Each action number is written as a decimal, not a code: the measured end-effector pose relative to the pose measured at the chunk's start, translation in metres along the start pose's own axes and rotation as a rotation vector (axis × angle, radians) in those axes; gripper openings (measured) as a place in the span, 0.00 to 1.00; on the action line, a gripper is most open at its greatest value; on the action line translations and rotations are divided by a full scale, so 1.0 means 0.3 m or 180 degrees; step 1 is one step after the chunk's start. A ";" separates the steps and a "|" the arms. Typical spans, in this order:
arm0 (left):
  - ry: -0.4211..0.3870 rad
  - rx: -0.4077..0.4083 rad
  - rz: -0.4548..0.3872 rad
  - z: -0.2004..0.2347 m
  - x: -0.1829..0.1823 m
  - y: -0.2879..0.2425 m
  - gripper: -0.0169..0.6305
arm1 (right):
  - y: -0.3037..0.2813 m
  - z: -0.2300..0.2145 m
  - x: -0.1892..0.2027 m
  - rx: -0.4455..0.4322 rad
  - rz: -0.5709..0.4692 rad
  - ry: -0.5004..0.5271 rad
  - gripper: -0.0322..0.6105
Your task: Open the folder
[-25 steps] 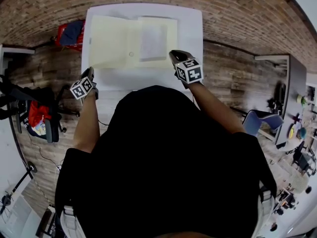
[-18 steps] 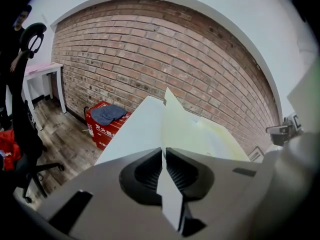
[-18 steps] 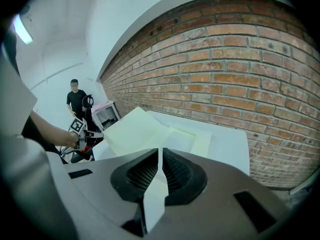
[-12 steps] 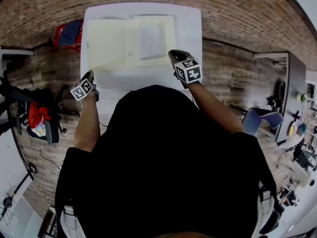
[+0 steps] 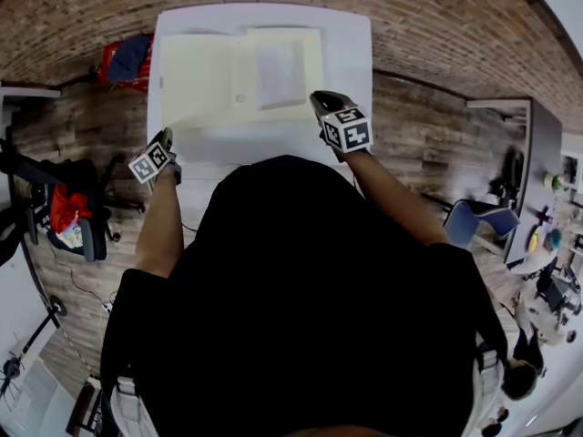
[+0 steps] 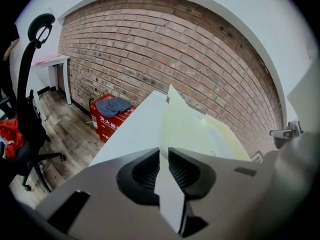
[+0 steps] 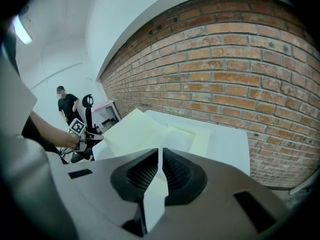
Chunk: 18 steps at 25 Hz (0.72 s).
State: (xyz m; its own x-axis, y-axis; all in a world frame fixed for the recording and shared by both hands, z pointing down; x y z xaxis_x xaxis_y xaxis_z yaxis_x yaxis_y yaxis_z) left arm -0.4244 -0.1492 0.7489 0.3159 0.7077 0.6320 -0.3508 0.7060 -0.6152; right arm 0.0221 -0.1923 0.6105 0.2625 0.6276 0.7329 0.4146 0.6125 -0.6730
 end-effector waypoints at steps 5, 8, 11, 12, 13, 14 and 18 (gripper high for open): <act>-0.0093 -0.0035 0.0020 -0.006 -0.017 0.012 0.15 | -0.010 0.010 -0.005 -0.0040 0.0005 0.0018 0.13; -0.0174 -0.0065 -0.0040 -0.011 -0.040 0.022 0.16 | -0.017 0.017 -0.012 -0.0071 0.0004 0.0040 0.13; -0.0223 -0.0079 -0.0130 -0.020 -0.067 0.036 0.19 | -0.018 0.021 -0.017 -0.0092 0.0001 0.0056 0.13; -0.0238 -0.0080 -0.0160 -0.022 -0.076 0.040 0.21 | -0.018 0.022 -0.017 -0.0097 -0.0001 0.0060 0.13; -0.0253 -0.0079 -0.0191 -0.025 -0.085 0.045 0.23 | -0.018 0.022 -0.016 -0.0102 -0.0001 0.0063 0.13; -0.0264 -0.0075 -0.0224 -0.029 -0.095 0.050 0.24 | -0.018 0.023 -0.016 -0.0107 -0.0002 0.0068 0.13; -0.0363 -0.0070 -0.0372 -0.056 -0.148 0.078 0.26 | -0.017 0.019 -0.015 -0.0123 -0.0005 0.0091 0.13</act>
State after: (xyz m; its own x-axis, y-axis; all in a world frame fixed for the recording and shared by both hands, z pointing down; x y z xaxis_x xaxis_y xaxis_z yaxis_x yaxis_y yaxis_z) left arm -0.4319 -0.1636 0.6987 0.2510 0.6138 0.7485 -0.2977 0.7847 -0.5437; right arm 0.0138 -0.1955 0.6101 0.2864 0.6123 0.7369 0.4483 0.5941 -0.6679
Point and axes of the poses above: the fingertips, and each gripper's own axes: y backward along the fingers, z to its left, x out of its underside, the point moved 1 cm from there along y, backward along the fingers, and after that the axes turned 7 degrees about x, right-handed, at the moved point
